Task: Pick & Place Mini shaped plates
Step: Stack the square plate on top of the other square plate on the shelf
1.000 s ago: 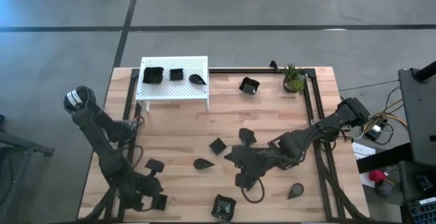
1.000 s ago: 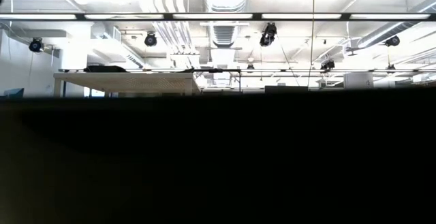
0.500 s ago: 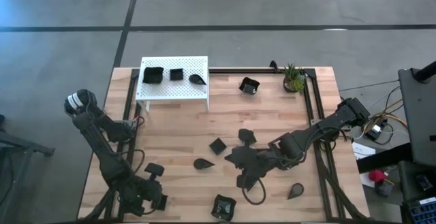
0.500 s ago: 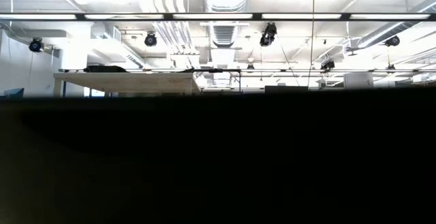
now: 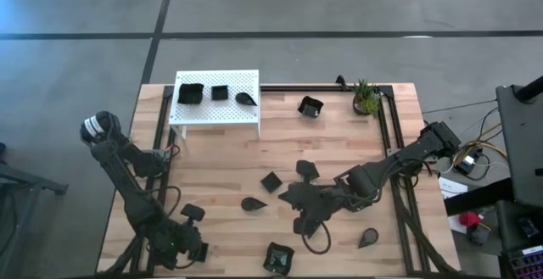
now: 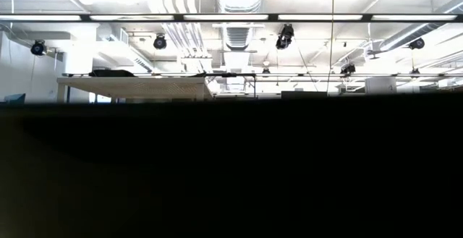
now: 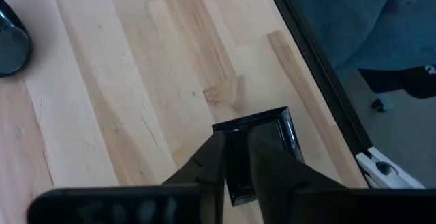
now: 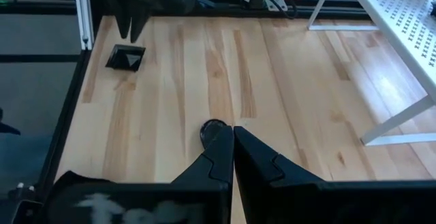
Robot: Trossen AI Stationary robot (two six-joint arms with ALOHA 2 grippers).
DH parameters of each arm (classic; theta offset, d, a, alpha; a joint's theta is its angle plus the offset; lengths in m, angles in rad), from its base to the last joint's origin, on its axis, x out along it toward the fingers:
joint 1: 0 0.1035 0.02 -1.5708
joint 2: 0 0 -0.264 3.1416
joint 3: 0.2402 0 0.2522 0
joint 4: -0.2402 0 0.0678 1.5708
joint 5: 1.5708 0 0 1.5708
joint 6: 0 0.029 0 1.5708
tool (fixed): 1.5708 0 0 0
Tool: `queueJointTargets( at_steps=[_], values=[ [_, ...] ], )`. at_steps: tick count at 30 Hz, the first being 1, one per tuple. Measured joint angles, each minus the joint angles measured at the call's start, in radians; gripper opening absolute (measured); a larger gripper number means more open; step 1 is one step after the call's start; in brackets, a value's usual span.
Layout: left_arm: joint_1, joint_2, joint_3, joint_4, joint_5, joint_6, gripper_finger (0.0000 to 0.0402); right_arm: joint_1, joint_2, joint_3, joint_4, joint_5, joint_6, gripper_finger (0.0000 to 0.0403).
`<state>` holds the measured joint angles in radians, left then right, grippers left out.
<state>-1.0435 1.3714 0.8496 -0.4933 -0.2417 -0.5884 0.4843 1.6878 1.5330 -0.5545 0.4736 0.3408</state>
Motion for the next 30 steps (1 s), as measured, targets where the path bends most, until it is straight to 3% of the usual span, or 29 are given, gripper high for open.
queueJointTargets(
  at_steps=[5, 14, 30],
  values=[
    [0.000, 0.042, -0.002, 0.007, 0.000, 0.006, 0.0089, 0.000, 0.000, 0.000, 0.011, 0.000, -0.001, 0.0008],
    [0.001, 0.140, -0.003, 0.007, 0.006, 0.015, 0.0089, 0.000, 0.000, 0.000, 0.011, 0.000, -0.004, 0.0008],
    [0.001, 0.199, -0.003, 0.019, 0.020, -0.021, 0.0087, 0.000, 0.000, 0.000, 0.011, 0.000, -0.004, 0.0008]
  ],
)
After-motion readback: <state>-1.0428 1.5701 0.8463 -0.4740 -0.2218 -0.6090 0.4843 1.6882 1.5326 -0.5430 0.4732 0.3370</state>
